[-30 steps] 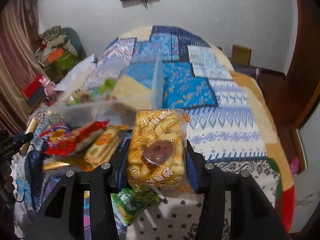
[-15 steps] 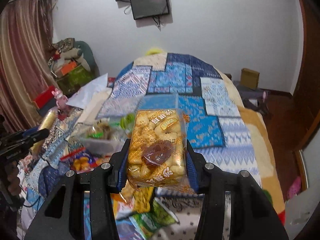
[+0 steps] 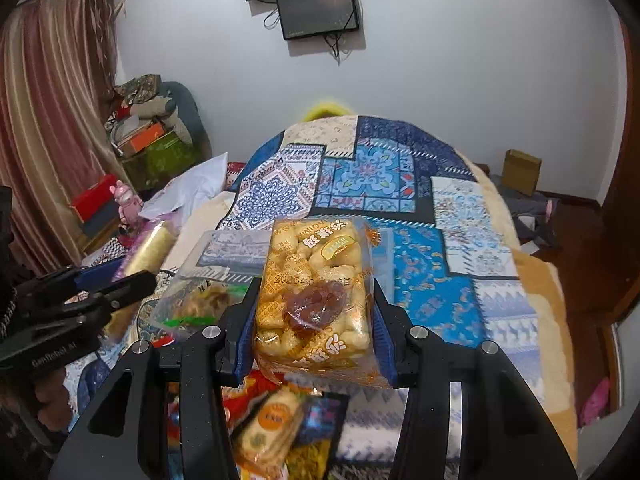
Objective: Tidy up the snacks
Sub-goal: 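Drop the coconut roll and cracker bag into the clear box, opening both tools, then grasp the gold-wrapped roll with the left tool while the right tool grasps the green pea bag, then carry the gold roll and green pea bag over the clear box and release both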
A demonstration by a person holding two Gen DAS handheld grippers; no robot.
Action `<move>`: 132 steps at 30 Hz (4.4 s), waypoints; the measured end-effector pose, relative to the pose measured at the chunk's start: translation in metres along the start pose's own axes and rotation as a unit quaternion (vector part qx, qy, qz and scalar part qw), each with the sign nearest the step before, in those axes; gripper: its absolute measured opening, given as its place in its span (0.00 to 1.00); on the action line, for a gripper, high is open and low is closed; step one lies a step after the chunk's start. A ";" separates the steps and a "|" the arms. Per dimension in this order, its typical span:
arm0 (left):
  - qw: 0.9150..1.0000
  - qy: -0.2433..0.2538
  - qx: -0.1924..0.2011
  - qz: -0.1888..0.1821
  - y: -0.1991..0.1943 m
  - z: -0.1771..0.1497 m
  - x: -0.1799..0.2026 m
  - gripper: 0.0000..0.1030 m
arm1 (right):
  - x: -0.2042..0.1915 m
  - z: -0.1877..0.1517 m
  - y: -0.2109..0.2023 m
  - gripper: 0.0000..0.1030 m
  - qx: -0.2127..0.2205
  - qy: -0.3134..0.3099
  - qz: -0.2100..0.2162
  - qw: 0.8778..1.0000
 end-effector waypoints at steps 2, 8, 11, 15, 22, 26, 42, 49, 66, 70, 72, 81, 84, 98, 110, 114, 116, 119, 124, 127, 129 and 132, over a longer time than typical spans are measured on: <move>1.000 -0.004 -0.008 -0.003 0.014 0.002 0.000 0.44 | -0.001 0.000 0.010 0.44 -0.006 -0.001 0.001 1.000; 1.000 -0.001 -0.028 -0.001 0.050 0.001 0.003 0.44 | 0.003 -0.002 0.043 0.43 -0.029 0.004 0.002 1.000; 0.999 -0.004 -0.039 -0.009 0.068 0.001 0.003 0.44 | 0.005 0.001 0.055 0.43 -0.035 0.008 0.001 0.999; 0.999 0.005 -0.052 -0.002 0.086 -0.001 0.004 0.44 | 0.008 0.006 0.069 0.44 -0.042 0.005 -0.004 0.999; 0.997 -0.013 -0.077 -0.015 0.100 -0.010 -0.001 0.53 | 0.009 0.006 0.081 0.45 -0.052 0.008 -0.005 0.999; 0.998 -0.009 -0.064 -0.001 0.091 -0.010 -0.002 0.59 | 0.007 0.006 0.076 0.59 -0.053 0.007 -0.013 0.998; 0.999 0.005 -0.027 0.031 -0.019 -0.025 -0.017 0.68 | -0.007 -0.019 -0.022 0.61 -0.014 -0.034 -0.015 0.999; 0.998 -0.025 -0.043 0.048 -0.049 -0.062 -0.042 0.71 | -0.004 -0.048 -0.046 0.61 -0.023 -0.022 -0.006 0.999; 0.992 -0.008 -0.122 0.019 -0.027 -0.157 -0.018 0.71 | 0.014 -0.151 -0.031 0.65 -0.133 0.032 -0.007 0.991; 0.993 0.012 -0.121 0.003 -0.014 -0.157 0.004 0.71 | 0.015 -0.158 -0.020 0.65 -0.148 0.031 -0.011 0.988; 0.992 0.016 -0.122 -0.002 -0.009 -0.156 0.010 0.71 | 0.017 -0.158 -0.018 0.65 -0.145 0.030 -0.017 0.989; 0.989 0.024 -0.136 -0.045 -0.022 -0.170 0.036 0.67 | 0.037 -0.160 -0.028 0.58 -0.127 0.064 -0.022 0.990; 0.987 0.023 -0.141 -0.073 -0.033 -0.176 0.046 0.65 | 0.044 -0.162 -0.036 0.50 -0.125 0.070 -0.026 0.989; 0.986 0.026 -0.155 -0.057 0.013 -0.163 0.056 0.56 | 0.030 -0.158 -0.012 0.50 -0.134 0.079 -0.006 0.988; 0.989 0.027 -0.144 -0.033 -0.001 -0.174 0.055 0.38 | 0.038 -0.161 -0.020 0.32 -0.129 0.099 -0.001 0.987; 0.990 0.023 -0.138 -0.029 -0.016 -0.177 0.055 0.38 | 0.035 -0.163 -0.034 0.31 -0.123 0.097 -0.004 0.988; 0.991 0.022 -0.131 -0.026 -0.026 -0.176 0.055 0.38 | 0.033 -0.161 -0.043 0.31 -0.115 0.093 -0.007 0.989; 0.993 0.015 -0.118 -0.023 -0.043 -0.172 0.051 0.38 | 0.031 -0.156 -0.054 0.31 -0.103 0.091 -0.009 0.990; 0.995 0.007 -0.094 -0.016 -0.067 -0.160 0.044 0.38 | 0.026 -0.143 -0.070 0.31 -0.079 0.085 -0.009 0.993; 0.996 0.001 -0.083 -0.015 -0.075 -0.150 0.039 0.38 | 0.017 -0.135 -0.077 0.31 -0.066 0.076 -0.004 0.995; 0.997 -0.006 -0.075 -0.015 -0.081 -0.142 0.035 0.38 | 0.011 -0.127 -0.079 0.31 -0.057 0.069 0.002 0.996; 0.998 -0.009 -0.061 -0.014 -0.086 -0.128 0.032 0.38 | 0.004 -0.115 -0.079 0.31 -0.046 0.061 0.010 0.997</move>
Point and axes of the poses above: each gripper's, at about its wrist camera, not at the fingertips, and y roughly the way its jaws point, x to its right, z to its top, the point moved 4 cm from there along y, roughly the way its jaws point, and after that the axes turned 5 degrees about y, right-handed, at the moved point
